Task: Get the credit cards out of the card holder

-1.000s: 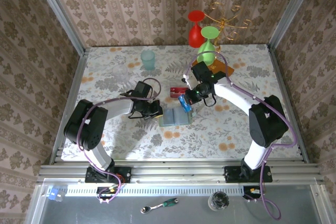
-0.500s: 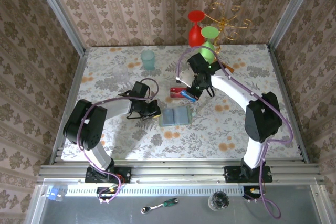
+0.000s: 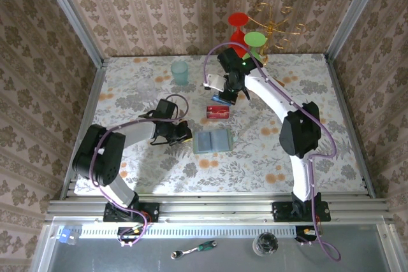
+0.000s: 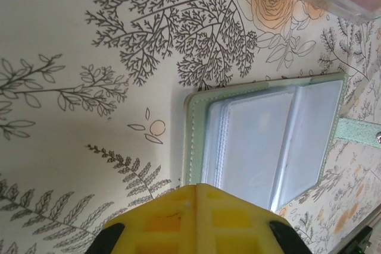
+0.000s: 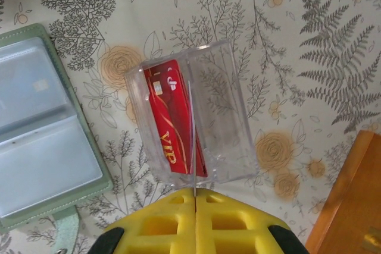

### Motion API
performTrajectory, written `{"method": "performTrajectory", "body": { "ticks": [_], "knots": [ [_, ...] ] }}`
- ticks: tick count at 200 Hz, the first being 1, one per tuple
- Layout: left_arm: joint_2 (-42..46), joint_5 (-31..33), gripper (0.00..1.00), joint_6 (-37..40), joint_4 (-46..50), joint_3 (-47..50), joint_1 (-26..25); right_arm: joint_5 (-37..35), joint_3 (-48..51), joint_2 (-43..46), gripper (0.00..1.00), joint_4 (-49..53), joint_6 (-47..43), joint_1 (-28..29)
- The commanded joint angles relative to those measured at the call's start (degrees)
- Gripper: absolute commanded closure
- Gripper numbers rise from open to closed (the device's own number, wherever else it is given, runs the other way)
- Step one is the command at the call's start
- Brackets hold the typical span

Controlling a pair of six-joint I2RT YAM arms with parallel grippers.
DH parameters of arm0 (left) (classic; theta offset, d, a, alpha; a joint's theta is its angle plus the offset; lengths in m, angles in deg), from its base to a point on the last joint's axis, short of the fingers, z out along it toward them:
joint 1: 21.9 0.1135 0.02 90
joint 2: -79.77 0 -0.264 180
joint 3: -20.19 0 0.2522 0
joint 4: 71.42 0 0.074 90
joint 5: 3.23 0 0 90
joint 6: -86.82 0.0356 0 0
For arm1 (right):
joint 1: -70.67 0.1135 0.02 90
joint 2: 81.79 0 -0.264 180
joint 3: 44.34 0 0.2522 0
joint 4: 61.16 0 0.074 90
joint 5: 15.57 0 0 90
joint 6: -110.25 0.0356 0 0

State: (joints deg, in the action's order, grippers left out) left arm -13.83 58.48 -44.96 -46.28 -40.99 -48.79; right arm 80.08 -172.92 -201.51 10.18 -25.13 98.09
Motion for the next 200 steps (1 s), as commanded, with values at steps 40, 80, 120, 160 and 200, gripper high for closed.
{"method": "performTrajectory", "body": {
  "ticks": [40, 80, 120, 160, 200],
  "knots": [
    [2.55, -0.65, 0.97, -0.01, 1.43, 0.99, 2.75, -1.43, -10.72, -7.94, 1.00, 6.58, -5.63, 0.02],
    [2.42, -0.71, 0.97, 0.08, 1.64, 0.90, 3.17, -1.67, -13.62, -10.44, 1.00, 6.86, -7.20, -0.26],
    [2.10, -0.53, 0.97, -0.13, 1.80, 0.81, 3.29, -2.38, -14.69, -12.12, 1.00, 7.28, -8.57, -0.69],
    [1.34, -0.45, 0.97, -0.24, 1.89, 0.59, 3.46, -2.49, -14.67, -13.46, 1.00, 7.33, -9.37, -0.87],
    [0.84, -0.53, 0.97, -0.16, 1.98, 0.58, 3.43, -2.05, -14.40, -14.40, 0.98, 7.46, -9.46, -0.88]
  ]
}}
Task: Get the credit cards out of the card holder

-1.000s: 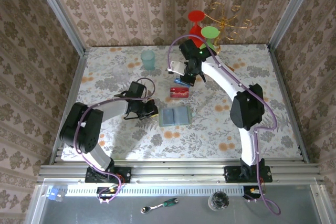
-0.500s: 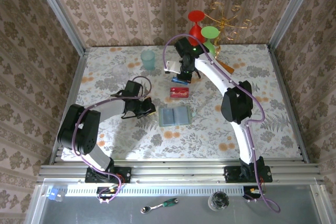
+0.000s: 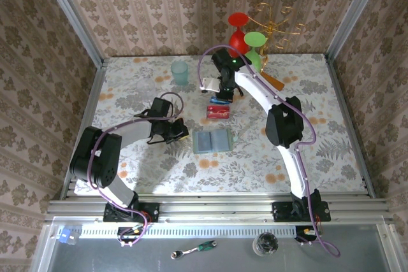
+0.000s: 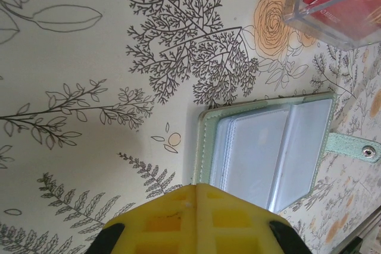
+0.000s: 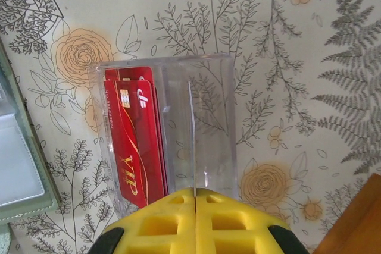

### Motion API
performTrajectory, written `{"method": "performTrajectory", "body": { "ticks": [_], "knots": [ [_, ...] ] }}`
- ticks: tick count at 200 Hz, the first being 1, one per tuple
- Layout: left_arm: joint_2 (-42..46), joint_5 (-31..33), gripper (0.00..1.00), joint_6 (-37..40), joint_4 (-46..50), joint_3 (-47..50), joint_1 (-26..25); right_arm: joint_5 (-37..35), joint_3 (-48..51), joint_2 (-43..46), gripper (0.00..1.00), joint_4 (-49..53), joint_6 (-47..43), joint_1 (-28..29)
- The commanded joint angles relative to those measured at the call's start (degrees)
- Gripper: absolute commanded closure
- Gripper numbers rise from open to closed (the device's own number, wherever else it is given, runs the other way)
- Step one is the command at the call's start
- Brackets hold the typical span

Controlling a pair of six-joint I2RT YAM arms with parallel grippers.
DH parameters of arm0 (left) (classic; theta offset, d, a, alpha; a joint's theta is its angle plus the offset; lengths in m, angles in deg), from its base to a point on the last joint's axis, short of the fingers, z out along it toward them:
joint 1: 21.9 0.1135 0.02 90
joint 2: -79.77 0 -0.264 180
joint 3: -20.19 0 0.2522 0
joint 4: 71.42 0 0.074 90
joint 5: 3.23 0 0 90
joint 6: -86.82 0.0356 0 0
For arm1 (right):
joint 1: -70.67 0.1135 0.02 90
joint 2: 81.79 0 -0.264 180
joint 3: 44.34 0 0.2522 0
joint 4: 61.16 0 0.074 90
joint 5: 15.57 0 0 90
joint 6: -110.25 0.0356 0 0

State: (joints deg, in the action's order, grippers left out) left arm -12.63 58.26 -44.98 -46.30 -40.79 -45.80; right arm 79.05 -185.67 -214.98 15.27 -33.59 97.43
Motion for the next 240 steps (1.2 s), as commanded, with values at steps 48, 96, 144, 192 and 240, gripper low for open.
{"method": "performTrajectory", "body": {
  "ticks": [48, 96, 144, 192, 240],
  "knots": [
    [-0.32, -0.18, 0.97, -0.31, 2.00, 0.49, 0.44, -5.66, -0.30, 0.04, 0.74, -4.24, 2.03, -0.39],
    [-0.34, -0.32, 0.97, -0.55, 1.65, 0.60, 0.44, -9.18, 5.16, 3.87, 0.73, -12.97, 3.42, -0.66],
    [-0.47, -0.59, 0.97, -1.00, 0.61, 0.82, 0.32, -9.37, 7.38, 5.04, 0.71, -14.42, 5.34, -0.47],
    [-1.74, -1.19, 0.97, -1.24, -0.74, 0.65, -0.52, -8.87, 17.07, 11.90, 0.68, -20.18, 11.41, 0.28],
    [-1.56, -0.78, 0.97, -1.78, -2.22, 1.01, -1.86, -6.00, 27.27, 19.45, 0.68, -23.37, 24.70, 1.22]
  ]
}}
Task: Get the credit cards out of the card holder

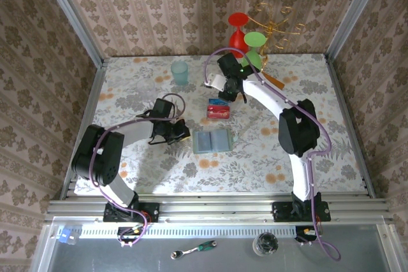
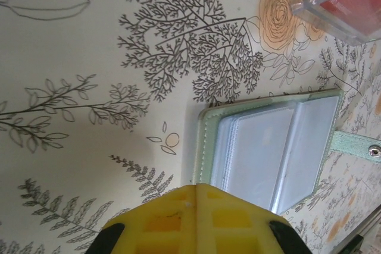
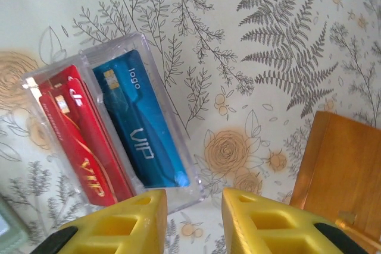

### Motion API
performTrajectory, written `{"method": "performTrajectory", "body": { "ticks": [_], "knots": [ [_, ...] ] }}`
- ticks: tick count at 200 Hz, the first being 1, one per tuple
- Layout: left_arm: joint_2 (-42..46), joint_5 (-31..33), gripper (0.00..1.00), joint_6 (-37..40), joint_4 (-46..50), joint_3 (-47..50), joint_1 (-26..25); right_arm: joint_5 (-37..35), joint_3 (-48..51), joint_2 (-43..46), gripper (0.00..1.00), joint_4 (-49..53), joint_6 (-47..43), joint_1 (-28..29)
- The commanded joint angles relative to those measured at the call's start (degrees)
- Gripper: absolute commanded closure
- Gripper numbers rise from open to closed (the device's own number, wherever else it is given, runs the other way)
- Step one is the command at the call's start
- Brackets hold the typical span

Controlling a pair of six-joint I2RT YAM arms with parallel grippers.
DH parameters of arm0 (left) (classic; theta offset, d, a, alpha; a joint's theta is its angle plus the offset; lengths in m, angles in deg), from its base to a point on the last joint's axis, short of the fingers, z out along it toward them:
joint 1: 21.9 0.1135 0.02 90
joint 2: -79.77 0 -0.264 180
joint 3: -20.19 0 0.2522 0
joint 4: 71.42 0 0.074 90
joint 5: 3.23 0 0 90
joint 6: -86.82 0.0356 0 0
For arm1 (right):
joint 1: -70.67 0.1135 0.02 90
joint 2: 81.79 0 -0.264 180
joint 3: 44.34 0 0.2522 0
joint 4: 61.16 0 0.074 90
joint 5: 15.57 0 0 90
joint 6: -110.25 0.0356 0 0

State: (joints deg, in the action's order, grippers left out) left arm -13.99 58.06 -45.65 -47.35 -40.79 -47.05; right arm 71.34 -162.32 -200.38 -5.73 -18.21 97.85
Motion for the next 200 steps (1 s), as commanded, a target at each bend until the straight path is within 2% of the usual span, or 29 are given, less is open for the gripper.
{"method": "performTrajectory", "body": {
  "ticks": [1, 72, 104, 163, 200],
  "knots": [
    [-0.20, -0.53, 0.97, -1.15, -1.17, 1.00, -0.61, 1.74, 4.16, 4.99, 0.68, -2.42, 9.60, 0.83],
    [0.65, -0.29, 0.97, -2.17, -4.48, 4.39, -4.36, 7.10, 19.63, 15.12, 0.69, -7.70, 37.65, 4.26],
    [0.56, -0.16, 0.97, -2.30, -5.62, 5.41, -4.91, 8.48, 23.08, 17.33, 0.70, -7.69, 47.47, 5.91],
    [-0.81, 0.41, 0.97, -0.39, -4.24, 4.84, -4.83, 9.89, 26.64, 18.48, 0.72, -6.75, 56.11, 7.45],
    [-1.74, 1.37, 0.97, 1.25, -2.32, 3.60, -4.43, 14.44, 28.90, 18.04, 0.73, -8.59, 63.59, 7.51]
  ]
}}
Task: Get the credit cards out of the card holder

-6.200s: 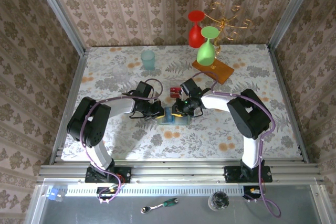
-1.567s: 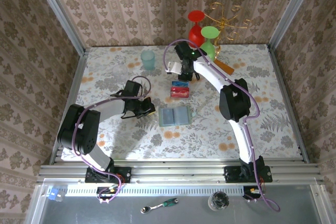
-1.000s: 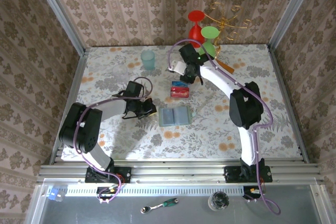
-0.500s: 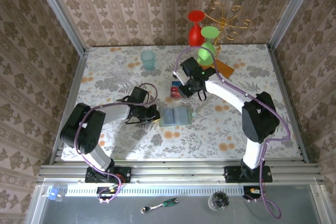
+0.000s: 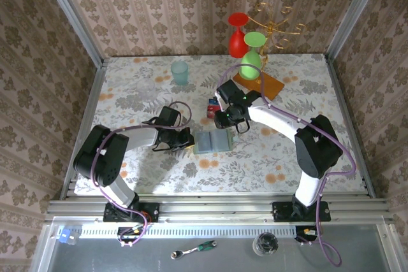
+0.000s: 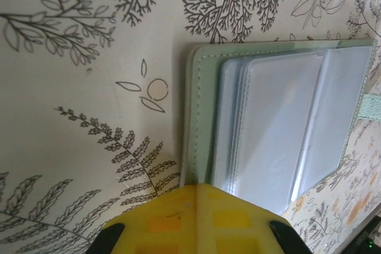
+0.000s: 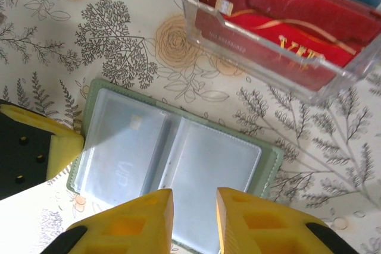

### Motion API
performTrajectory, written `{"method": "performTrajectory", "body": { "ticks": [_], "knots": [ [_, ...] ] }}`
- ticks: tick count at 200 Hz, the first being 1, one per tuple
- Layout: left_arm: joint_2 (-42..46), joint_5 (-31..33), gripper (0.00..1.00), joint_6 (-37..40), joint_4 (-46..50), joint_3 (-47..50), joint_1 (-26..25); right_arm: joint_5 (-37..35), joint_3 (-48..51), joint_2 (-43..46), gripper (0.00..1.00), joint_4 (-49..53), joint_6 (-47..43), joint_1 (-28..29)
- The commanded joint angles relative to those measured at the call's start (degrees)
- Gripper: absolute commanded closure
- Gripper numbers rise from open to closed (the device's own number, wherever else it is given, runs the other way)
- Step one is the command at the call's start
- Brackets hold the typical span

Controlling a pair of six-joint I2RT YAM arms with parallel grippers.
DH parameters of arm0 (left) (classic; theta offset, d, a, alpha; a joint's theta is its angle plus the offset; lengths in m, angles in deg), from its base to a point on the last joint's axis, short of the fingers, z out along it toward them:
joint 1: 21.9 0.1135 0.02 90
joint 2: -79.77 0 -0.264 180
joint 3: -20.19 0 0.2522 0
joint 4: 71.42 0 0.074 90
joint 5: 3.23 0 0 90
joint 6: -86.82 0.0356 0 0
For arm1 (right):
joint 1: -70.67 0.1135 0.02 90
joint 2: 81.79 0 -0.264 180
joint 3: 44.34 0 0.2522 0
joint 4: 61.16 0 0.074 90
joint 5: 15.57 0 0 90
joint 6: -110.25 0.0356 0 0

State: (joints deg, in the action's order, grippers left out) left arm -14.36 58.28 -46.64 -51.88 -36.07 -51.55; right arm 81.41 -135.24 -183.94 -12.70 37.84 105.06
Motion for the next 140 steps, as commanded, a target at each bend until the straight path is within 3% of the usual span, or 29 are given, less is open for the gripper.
{"method": "performTrajectory", "body": {
  "ticks": [1, 56, 140],
  "knots": [
    [-1.39, 1.15, 0.97, 2.24, 2.25, -1.11, 0.10, 4.49, 1.91, 1.56, 0.73, -1.77, 7.77, 0.27],
    [-1.59, 0.74, 0.97, 3.05, 2.21, -1.43, 0.75, 15.58, 8.68, -0.01, 0.73, -14.60, 19.63, 0.40],
    [-2.55, -0.40, 0.97, 3.96, 3.11, -3.79, 1.61, 17.21, 6.84, -3.71, 0.70, -14.81, 22.17, 0.59]
  ]
}}
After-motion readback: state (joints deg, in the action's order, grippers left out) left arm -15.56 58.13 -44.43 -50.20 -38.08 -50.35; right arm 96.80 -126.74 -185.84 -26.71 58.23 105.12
